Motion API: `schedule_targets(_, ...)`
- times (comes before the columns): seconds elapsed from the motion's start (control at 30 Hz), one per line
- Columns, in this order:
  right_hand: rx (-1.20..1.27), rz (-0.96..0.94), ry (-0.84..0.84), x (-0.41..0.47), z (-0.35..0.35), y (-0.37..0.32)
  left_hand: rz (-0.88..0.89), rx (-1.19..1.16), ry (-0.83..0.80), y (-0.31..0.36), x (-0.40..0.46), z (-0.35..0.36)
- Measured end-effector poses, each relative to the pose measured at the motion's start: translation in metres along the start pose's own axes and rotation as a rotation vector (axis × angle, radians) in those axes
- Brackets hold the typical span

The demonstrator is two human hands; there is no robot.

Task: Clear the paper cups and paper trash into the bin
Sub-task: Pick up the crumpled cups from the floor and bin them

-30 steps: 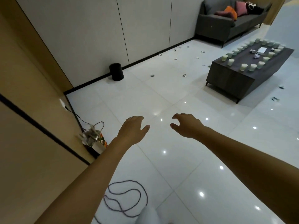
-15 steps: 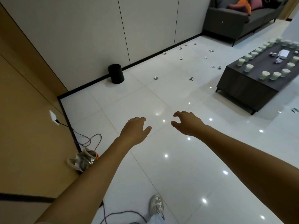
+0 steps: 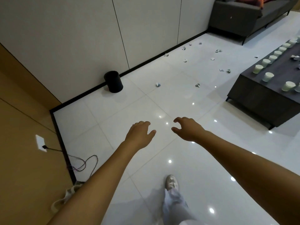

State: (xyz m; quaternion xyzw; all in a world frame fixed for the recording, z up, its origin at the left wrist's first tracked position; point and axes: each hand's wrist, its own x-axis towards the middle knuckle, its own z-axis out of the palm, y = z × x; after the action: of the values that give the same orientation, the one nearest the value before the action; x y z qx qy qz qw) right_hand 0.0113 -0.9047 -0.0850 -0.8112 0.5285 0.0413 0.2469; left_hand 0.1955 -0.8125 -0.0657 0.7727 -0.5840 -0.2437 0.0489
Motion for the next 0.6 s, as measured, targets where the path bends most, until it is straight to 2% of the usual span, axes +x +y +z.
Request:
schedule_targets(0.27,0.023,-0.003,-0.017,0.16,-0.069,0.018,-0.047,0.001,0.001,0.02,0.155,-0.056)
schedule_targets(0.6,0.018,0.008,-0.076,0.337,-0.108,0.012,-0.076,-0.015,-0.064,-0.011,0.328,-0.104)
